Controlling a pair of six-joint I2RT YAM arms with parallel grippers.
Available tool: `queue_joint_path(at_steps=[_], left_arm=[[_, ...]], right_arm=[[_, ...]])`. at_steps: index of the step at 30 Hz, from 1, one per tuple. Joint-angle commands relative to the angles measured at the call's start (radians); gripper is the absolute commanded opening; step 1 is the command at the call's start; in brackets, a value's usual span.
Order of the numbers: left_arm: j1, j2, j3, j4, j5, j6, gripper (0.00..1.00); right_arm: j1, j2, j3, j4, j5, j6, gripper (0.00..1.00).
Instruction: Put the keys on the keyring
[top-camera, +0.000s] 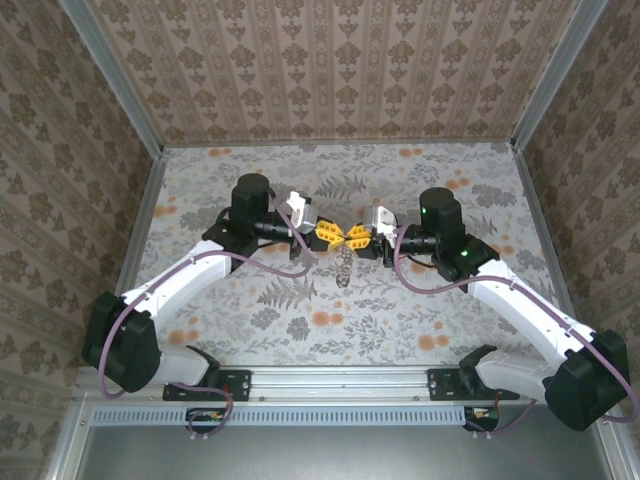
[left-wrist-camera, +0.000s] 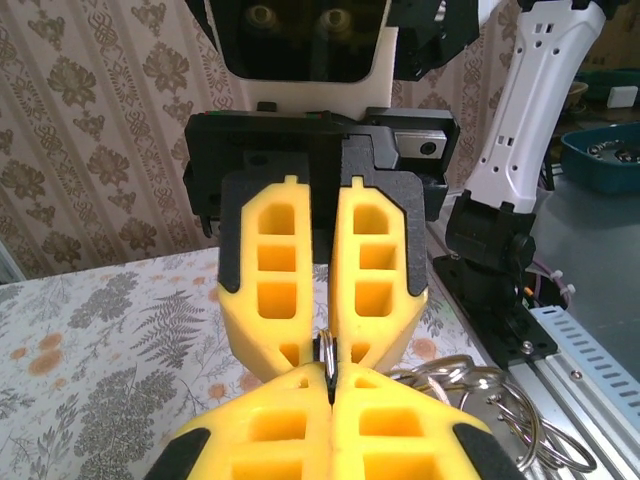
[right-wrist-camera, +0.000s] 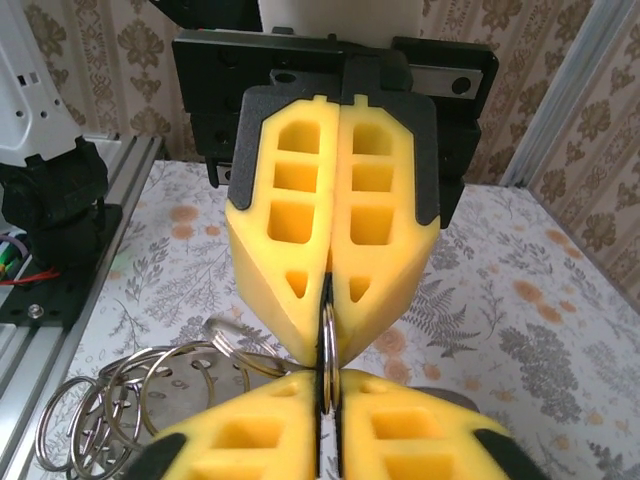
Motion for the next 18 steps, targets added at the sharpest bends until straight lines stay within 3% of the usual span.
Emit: queue_joint_path(at_steps=[1,4,6,9,13,18], left_arm=[[-0.001,-0.015,0.003,0.071,0.033,-0.045,0.00],[0.000,-0.025,0.014,-0.016,-0.027,-0.004,0.04],[-0.004,-0.027,0.042,-0.179,-0.098,0.075,0.20],[-0.019,-0.008,0.089,-0.362,-0.213,0.155,0.32],[-0.059,0.040,0.154,-0.506,-0.315,0.215,0.32],[-0.082,0.057,0.164,-0.493,-0.359,0.219,0.23]], right_arm=[[0.000,0.008,0.009,0.008,-0.041,-0.011,0.06],[0.002,0.004,0.029,-0.055,0.021,-0.050,0.00],[0.006,0.008,0.066,-0.144,0.090,-0.096,0.00],[0.043,0.032,0.146,-0.325,0.216,-0.215,0.00],[0.093,0.090,0.243,-0.471,0.333,-0.296,0.00],[0.113,0.126,0.290,-0.514,0.381,-0.307,0.00]])
